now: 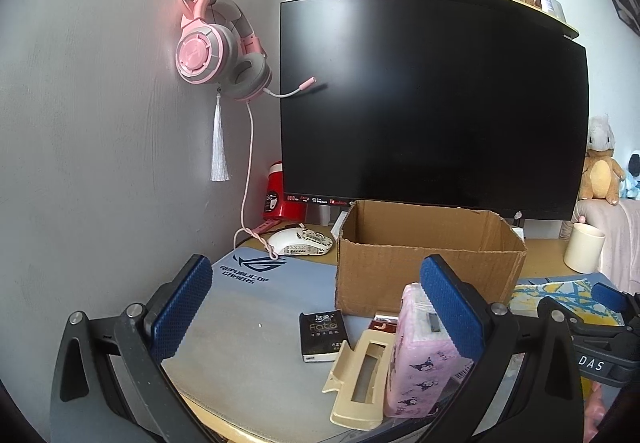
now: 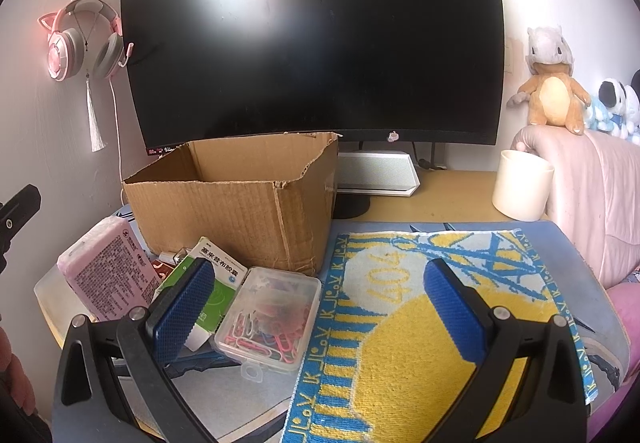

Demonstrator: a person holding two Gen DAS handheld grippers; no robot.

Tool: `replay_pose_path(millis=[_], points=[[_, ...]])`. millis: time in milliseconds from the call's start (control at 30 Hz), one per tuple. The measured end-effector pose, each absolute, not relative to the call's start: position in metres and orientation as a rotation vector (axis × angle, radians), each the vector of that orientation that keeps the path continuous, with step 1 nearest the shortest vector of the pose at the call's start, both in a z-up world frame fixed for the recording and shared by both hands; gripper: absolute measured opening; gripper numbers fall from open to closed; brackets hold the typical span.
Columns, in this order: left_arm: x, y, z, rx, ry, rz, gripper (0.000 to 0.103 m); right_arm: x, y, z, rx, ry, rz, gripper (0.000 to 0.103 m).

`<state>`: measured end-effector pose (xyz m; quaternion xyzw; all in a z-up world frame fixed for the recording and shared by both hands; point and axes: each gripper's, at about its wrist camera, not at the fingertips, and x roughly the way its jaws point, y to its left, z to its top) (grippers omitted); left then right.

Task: Organize objects
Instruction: 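Grasp the pink tissue pack with the left tool while the right tool grasps the clear paper-clip box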

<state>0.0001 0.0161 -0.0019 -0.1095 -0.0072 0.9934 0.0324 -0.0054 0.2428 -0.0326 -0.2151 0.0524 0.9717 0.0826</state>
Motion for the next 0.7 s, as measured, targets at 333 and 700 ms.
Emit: replay_pose_path(millis=[333, 700], points=[[-0.004, 0.042, -0.008, -0.382, 0.089, 3.034, 0.103, -0.017, 0.247, -0.038, -0.727, 0.211, 2.860, 0.103], [-0.014, 0.064, -0.018, -0.500, 0.142, 2.964, 0.103, -0.028, 0.243, -0.047, -0.834, 0.173, 2.838, 0.103]])
